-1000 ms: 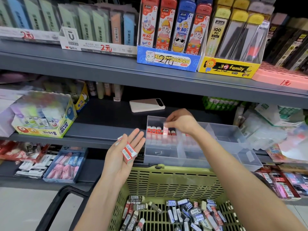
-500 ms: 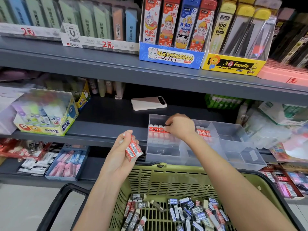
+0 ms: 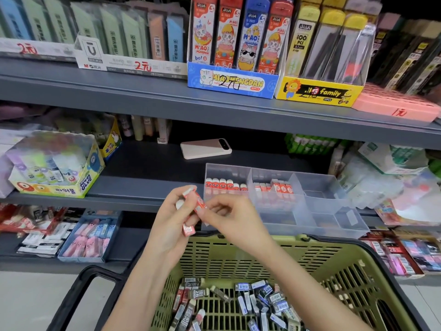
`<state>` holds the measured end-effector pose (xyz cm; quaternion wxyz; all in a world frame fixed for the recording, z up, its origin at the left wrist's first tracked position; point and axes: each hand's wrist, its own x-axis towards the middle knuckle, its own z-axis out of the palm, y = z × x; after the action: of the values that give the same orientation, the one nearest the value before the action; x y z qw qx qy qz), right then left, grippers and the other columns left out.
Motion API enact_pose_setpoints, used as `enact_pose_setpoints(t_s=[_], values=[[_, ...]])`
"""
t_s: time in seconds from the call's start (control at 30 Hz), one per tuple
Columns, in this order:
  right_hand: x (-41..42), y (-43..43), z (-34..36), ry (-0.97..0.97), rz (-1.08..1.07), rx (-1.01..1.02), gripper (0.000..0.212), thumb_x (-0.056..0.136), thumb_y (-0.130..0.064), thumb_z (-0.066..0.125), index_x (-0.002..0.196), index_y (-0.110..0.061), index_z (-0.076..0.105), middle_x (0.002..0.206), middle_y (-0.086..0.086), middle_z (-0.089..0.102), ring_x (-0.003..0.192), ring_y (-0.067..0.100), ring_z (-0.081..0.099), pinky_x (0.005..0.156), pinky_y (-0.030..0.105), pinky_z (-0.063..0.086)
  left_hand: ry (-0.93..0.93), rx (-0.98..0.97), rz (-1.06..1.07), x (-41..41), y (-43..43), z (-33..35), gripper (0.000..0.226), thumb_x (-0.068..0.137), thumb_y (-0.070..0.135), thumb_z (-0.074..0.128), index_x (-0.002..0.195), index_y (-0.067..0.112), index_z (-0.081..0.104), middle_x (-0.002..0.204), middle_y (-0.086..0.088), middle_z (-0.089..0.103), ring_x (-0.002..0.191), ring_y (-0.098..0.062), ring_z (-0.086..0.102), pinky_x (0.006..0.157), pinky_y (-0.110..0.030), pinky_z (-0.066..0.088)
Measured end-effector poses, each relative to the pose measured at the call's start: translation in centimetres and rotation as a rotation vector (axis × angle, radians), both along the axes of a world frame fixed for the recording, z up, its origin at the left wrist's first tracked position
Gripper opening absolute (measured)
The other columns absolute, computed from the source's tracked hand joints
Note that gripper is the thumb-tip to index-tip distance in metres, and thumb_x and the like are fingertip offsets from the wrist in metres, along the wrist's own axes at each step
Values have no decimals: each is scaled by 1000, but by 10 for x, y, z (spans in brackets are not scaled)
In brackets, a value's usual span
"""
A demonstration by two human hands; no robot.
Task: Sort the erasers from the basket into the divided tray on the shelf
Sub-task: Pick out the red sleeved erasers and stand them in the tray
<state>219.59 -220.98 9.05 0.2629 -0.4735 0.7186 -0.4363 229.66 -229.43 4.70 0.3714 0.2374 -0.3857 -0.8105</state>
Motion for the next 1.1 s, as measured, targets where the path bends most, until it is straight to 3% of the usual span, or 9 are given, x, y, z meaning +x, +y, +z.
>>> enact_pose_setpoints(t_s=[0.13, 0.2, 0.3, 0.43, 0.63, 0.9, 0.97, 1.03, 1.1], values=[[-52, 19, 14, -36, -198, -107, 16, 79, -30, 71, 66, -21, 72, 63, -9, 68, 58, 1, 55, 56, 12, 40, 47, 89, 31, -1, -1, -2, 25, 80, 24, 58, 100, 10, 64, 75, 1, 63, 67, -9, 54, 55, -19, 42], [-90, 26, 20, -30, -427, -117, 23, 77, -31, 73, 67, -10, 74, 62, 1, 68, 60, 5, 53, 58, 16, 40, 117, 196, 37, -1, -4, -4, 26, 79, 14, 55, 104, 8, 63, 81, -4, 64, 75, -15, 58, 69, -26, 44], [-133, 22, 17, 128, -564, 132, 42, 75, -42, 73, 60, -3, 71, 48, 5, 59, 54, 15, 51, 60, 29, 40, 157, 311, 52, -2, -9, -7, 32, 83, -3, 43, 109, 4, 61, 90, -11, 61, 79, -20, 57, 72, -29, 46], [-147, -9, 12, 339, -458, 524, 46, 68, -52, 73, 60, -9, 59, 51, -1, 53, 54, 18, 51, 56, 26, 38, 164, 370, 87, -3, -13, -11, 35, 89, -10, 35, 111, 3, 58, 96, -13, 57, 78, -19, 60, 63, -25, 53], [-144, -38, 8, 328, -298, 691, 27, 65, -23, 76, 60, -13, 52, 62, 1, 56, 54, 15, 52, 57, 24, 44, 160, 324, 199, -3, -14, -13, 18, 93, -1, 47, 106, 1, 58, 109, -19, 62, 93, -27, 71, 77, -30, 59], [-146, -38, -1, 507, -108, 764, 27, 80, -10, 51, 55, -10, 41, 59, 2, 39, 50, 15, 36, 44, 24, 30, 47, 99, 217, -7, -5, 0, 8, 90, 8, 52, 93, 7, 60, 86, -6, 73, 95, -23, 70, 75, -24, 57], [-142, -34, 1, 581, -113, 698, 25, 84, -12, 49, 59, -6, 46, 65, 5, 46, 58, 19, 45, 52, 25, 40, 74, 52, 211, -8, -4, 6, 9, 84, 10, 55, 92, 8, 59, 85, -6, 73, 97, -25, 70, 76, -25, 57], [-129, -22, 7, 561, -219, 440, 26, 88, -19, 51, 67, -4, 55, 72, 8, 57, 70, 23, 54, 64, 27, 46, 105, 1, 190, -11, -5, 13, 13, 80, 12, 58, 93, 8, 58, 86, -6, 73, 99, -27, 69, 77, -26, 57], [-102, -5, 16, 386, -217, 126, 28, 89, -29, 57, 66, -13, 62, 68, -1, 63, 67, 12, 57, 62, 24, 43, 106, -68, 171, -14, -4, 20, 16, 80, 13, 59, 95, 8, 57, 87, -6, 73, 101, -27, 68, 77, -26, 56]])
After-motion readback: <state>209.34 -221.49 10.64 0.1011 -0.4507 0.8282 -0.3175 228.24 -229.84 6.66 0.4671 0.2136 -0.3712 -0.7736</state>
